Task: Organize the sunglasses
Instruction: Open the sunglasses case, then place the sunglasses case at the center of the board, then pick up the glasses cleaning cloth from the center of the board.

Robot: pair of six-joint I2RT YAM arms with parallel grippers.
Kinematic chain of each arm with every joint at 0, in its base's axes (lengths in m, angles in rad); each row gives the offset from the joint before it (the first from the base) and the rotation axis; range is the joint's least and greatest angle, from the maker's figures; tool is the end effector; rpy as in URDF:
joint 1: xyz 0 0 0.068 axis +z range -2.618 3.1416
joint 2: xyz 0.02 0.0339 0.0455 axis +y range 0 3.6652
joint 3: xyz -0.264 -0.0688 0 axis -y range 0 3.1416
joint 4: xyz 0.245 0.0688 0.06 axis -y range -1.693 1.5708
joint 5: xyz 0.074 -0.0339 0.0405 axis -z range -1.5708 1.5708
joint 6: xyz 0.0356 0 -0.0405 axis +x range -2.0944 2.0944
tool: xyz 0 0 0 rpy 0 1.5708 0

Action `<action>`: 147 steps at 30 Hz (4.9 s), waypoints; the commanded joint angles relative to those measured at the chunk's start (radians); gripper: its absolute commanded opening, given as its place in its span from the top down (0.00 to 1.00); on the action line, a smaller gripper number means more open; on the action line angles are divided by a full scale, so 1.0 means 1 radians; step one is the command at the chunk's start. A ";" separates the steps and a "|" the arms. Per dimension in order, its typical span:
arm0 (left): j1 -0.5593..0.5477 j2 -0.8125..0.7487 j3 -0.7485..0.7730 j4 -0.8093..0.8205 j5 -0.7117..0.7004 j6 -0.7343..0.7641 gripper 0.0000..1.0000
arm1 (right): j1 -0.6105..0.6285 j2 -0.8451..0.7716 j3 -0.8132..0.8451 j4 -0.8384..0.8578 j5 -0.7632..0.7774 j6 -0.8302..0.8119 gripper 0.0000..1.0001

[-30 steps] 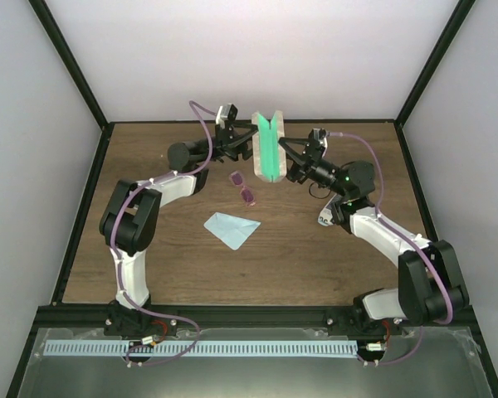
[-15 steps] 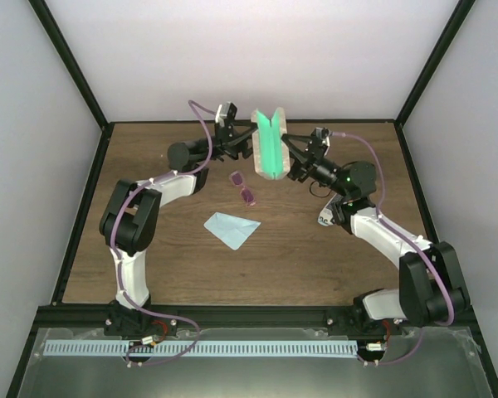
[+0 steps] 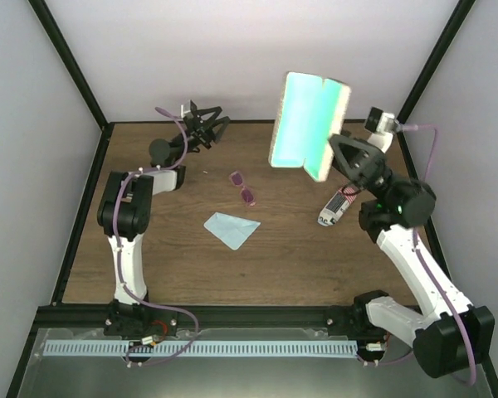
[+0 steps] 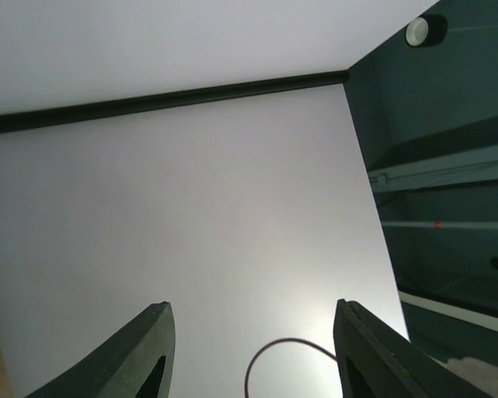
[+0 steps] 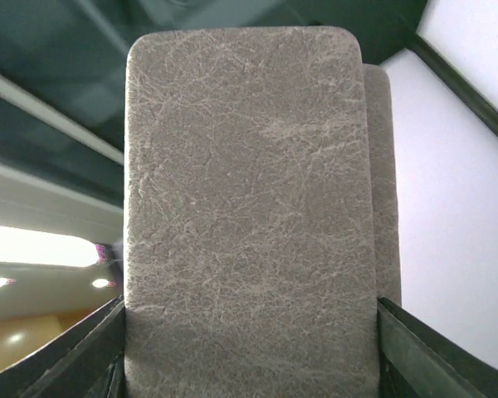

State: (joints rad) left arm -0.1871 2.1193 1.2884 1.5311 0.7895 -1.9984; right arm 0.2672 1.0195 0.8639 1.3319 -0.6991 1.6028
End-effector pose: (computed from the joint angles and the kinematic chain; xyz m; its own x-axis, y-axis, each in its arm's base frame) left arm 0.4305 -0.1072 0.2621 -0.8672 -0.4880 -0.0992 0.3006 -0.3541 -0.8856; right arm 0.1598 0.0675 0.4532 -0.4689 0.6648 -0.5815 -0.8759 -0.2652 0.4032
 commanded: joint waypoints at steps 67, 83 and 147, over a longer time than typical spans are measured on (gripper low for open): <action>0.081 -0.407 -0.229 -0.993 0.179 0.965 0.11 | -0.034 0.581 0.375 -1.925 0.270 -1.237 0.04; 0.092 -0.419 -0.150 -1.722 -0.157 1.390 0.29 | 0.496 0.868 0.570 -1.999 0.453 -1.185 0.80; 0.135 -0.345 -0.179 -1.781 -0.118 1.382 0.28 | 0.639 1.027 0.686 -2.232 0.565 -1.248 0.68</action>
State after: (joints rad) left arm -0.0555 1.7508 1.1164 -0.2417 0.6594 -0.6273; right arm 0.8738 2.0304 1.5066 -0.8764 -0.1436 0.3660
